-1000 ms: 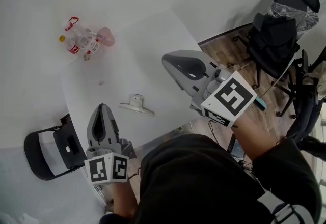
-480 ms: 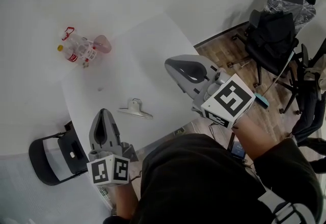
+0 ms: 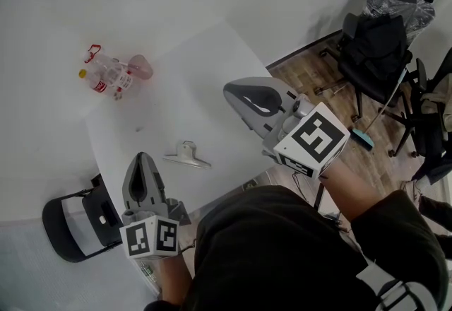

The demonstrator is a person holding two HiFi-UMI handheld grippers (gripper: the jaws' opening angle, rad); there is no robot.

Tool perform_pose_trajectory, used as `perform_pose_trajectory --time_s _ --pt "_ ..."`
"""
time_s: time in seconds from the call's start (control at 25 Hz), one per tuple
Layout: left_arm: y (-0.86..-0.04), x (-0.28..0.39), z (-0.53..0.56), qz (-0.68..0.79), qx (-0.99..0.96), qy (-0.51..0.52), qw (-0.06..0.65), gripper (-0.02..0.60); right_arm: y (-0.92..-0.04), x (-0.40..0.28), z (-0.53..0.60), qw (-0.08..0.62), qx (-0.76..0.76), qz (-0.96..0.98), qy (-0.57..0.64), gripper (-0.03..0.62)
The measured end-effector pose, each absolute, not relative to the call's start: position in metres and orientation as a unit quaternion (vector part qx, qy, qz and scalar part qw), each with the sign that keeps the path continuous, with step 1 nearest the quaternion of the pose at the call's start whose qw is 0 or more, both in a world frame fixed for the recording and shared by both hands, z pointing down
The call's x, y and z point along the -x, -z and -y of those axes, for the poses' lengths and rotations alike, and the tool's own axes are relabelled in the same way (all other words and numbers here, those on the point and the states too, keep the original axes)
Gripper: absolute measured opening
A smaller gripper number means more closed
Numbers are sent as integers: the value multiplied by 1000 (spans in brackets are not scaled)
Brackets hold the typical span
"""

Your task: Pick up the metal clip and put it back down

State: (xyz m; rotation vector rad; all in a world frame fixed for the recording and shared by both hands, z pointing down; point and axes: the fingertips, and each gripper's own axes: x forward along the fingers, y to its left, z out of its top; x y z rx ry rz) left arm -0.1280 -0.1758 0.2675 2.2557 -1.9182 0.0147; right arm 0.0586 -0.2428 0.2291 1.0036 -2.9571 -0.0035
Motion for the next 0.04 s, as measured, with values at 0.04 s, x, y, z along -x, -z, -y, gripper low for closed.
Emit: perform_pose_trajectory --time_s 0.04 --pt "-267 128 175 646 -758 -4 90 14 -228 -59 242 9 -320 947 2 15"
